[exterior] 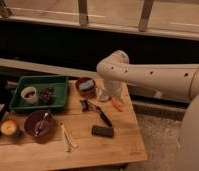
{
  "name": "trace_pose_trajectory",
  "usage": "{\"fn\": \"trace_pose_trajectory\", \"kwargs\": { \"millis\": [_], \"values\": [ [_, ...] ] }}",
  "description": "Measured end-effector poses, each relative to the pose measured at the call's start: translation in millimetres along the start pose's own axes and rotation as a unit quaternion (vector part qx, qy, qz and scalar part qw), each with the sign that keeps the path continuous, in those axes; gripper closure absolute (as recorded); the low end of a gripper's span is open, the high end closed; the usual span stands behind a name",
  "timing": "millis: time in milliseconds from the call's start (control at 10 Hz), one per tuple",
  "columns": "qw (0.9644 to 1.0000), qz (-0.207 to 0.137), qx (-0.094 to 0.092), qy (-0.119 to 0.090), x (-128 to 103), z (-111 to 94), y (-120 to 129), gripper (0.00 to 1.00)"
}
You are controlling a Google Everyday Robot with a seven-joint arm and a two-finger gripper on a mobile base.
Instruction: Place banana in tray
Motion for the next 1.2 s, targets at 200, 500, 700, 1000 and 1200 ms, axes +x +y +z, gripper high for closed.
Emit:
{"fn": "trace_pose_trajectory", "kwargs": {
  "millis": [200,500,700,1000,1200],
  "values": [
    [0.9994,-0.031,-0.012,0.0,2,-1,19,0.2],
    [0.9964,-0.079,-0.028,0.009,9,5,58,0.2],
    [0.9898,-0.135,-0.037,0.024,28,15,95,0.2],
    [0.9693,-0.234,-0.07,0.031,69,15,122,0.2],
    [0.9651,-0.249,-0.075,0.031,75,14,127,0.2]
  ]
}}
